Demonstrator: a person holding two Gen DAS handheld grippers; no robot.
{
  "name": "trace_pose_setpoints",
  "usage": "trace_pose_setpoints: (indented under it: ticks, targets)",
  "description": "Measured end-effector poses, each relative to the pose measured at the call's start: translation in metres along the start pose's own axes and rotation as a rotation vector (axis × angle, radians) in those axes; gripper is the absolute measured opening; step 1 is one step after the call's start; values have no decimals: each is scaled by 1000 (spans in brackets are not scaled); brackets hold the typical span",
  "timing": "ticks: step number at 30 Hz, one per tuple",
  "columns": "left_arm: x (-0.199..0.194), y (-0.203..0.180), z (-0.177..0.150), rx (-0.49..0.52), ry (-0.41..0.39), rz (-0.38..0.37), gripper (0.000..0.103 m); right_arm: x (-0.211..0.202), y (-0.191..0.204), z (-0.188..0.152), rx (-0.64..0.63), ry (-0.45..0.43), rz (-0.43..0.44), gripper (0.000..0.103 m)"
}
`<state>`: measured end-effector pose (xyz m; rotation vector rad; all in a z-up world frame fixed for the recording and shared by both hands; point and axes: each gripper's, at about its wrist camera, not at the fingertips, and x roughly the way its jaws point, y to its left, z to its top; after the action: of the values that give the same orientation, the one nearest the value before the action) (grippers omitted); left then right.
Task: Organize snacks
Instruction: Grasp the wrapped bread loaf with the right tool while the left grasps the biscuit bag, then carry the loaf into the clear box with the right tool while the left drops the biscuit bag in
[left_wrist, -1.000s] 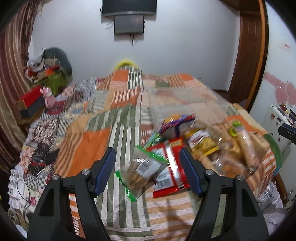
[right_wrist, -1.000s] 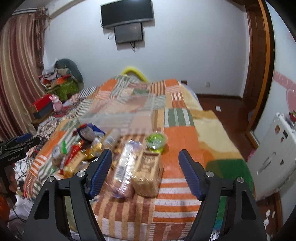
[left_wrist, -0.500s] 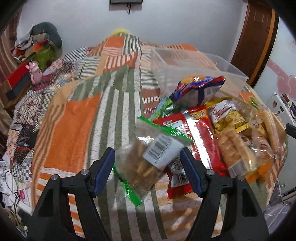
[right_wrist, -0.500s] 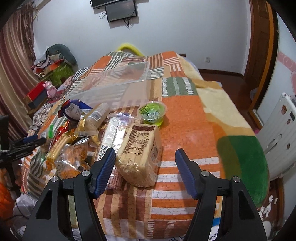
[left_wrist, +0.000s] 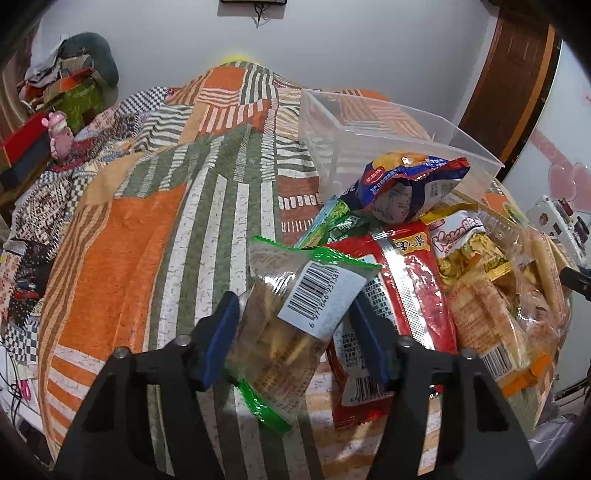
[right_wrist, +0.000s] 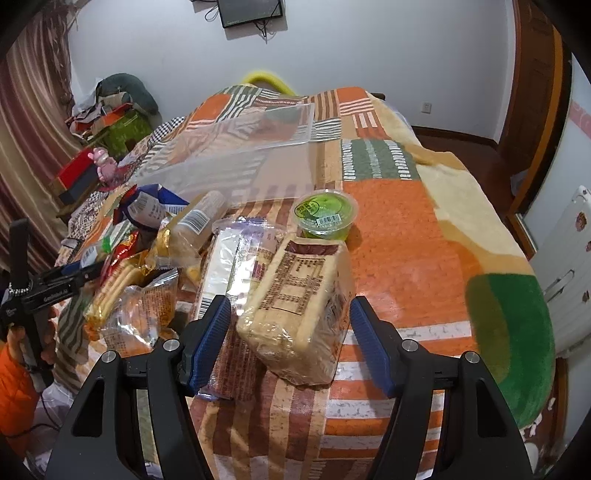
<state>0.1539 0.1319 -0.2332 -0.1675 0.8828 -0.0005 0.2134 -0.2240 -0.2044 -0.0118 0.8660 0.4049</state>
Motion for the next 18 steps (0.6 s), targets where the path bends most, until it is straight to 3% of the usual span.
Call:
trace_pose_setpoints:
  ticks: [3, 5, 8, 18]
  targets:
    - [-3, -4, -1, 5, -1, 32, 51, 0, -4, 1, 19, -2, 1, 63]
    - [-8, -6, -2, 4, -6, 36, 47, -2, -10, 2, 31, -13, -11, 50]
    - [-18, -8, -4, -1, -19, 40, 46, -1, -13, 3, 29, -12, -42, 38]
    - [-48, -6, 2, -36, -68, 51, 43, -6, -15, 6, 33, -47, -36, 34]
